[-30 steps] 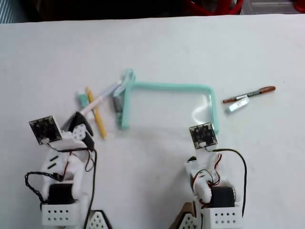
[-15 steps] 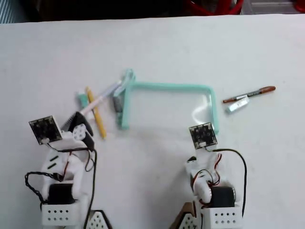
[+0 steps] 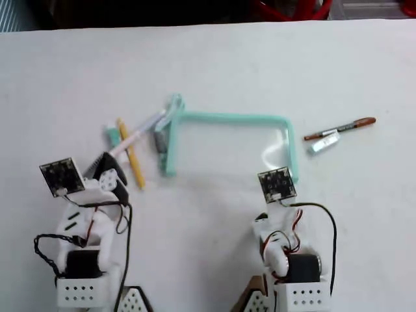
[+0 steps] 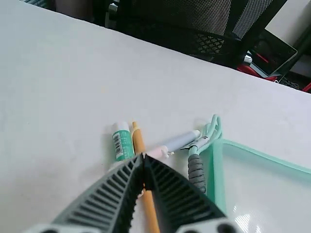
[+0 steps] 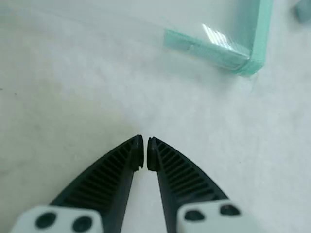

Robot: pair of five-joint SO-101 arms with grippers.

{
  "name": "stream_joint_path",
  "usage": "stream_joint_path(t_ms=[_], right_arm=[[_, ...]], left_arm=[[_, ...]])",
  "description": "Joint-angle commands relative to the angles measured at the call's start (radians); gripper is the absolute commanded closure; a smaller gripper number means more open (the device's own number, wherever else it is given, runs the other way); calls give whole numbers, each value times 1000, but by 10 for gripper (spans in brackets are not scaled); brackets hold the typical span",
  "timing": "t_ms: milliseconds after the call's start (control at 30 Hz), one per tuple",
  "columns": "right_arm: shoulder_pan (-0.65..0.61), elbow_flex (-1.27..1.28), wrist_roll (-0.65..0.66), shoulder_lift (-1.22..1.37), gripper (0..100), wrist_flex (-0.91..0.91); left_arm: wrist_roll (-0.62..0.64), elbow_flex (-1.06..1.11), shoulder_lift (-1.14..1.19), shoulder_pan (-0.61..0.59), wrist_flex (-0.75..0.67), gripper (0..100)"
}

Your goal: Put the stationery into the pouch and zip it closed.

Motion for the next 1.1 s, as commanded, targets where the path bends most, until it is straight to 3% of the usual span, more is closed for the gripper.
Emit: stream_joint_path(t_ms=[0,500,733,1067], right_arm=[[4,9,-3,-2,971,8],[4,9,-3,-2,971,8],[4,9,-3,-2,971,8],[4,9,-3,-2,971,8]], left_arm=[[-8,-15,-13,-1,-28,976],[-11,-14,-13,-1,-21,977],[-327,-18,-13,-2,-20,977],[-400,-17,-13,-2,-26,976]])
